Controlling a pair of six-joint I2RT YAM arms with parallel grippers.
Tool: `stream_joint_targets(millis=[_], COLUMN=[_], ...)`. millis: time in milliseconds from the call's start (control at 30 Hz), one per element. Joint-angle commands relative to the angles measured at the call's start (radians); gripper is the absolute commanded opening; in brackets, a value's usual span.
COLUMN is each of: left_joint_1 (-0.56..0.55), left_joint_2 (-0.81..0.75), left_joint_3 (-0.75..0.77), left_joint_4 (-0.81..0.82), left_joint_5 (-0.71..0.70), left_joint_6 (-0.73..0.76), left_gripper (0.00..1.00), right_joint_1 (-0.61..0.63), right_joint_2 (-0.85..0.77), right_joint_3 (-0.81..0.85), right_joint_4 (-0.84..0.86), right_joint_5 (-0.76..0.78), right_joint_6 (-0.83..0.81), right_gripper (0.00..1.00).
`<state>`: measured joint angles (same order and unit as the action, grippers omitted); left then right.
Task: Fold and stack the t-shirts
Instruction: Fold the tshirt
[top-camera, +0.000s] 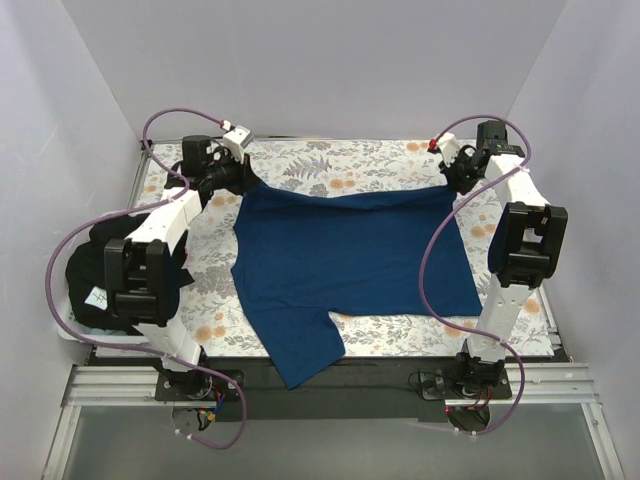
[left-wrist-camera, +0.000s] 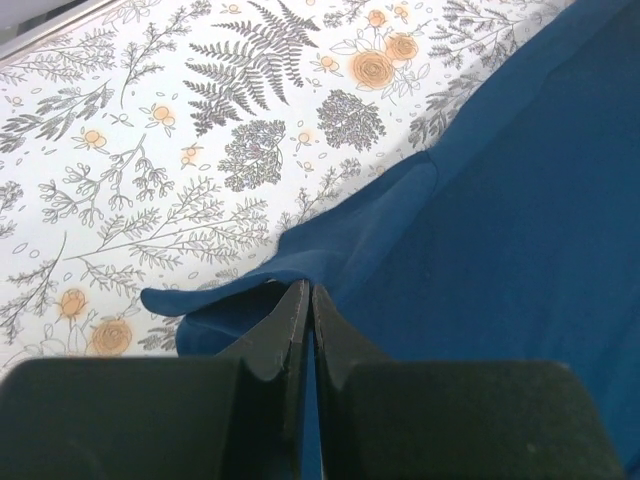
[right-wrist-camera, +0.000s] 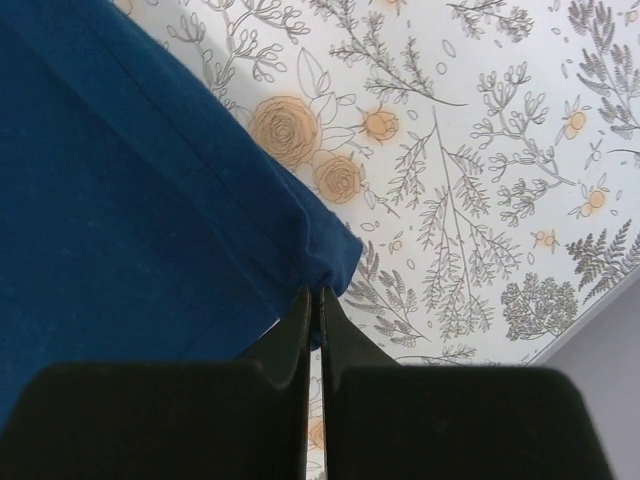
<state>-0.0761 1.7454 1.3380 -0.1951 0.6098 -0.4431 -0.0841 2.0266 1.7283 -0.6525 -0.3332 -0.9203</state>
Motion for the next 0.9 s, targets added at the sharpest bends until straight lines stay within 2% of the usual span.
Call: stream_joint_targets(millis=[0, 500, 867], left_joint_1=[0.001, -0.001, -0.004], left_joint_2=[-0.119, -0.121, -0.099], left_joint_3=[-0.065, -0.261, -0.338], left_joint_4=[-0.035, -0.073, -0.063], left_joint_5=[-0.010, -0.033, -0.070], left_joint_6=[0.079, 0.127, 0.141], left_gripper=[0.00, 0.00, 0.00], right_joint_1=[-0.008, -0.014, -0.022], right_joint_2=[-0.072, -0.112, -0.075], right_joint_3=[-0.045, -0.216, -0.205], right_joint_4=[0.004, 0.005, 0.005], right_joint_5=[-0.021, 0.025, 0.046], right_joint_6=[-0.049, -0.129, -0.149], right_gripper=[0.01, 0.01, 0.01])
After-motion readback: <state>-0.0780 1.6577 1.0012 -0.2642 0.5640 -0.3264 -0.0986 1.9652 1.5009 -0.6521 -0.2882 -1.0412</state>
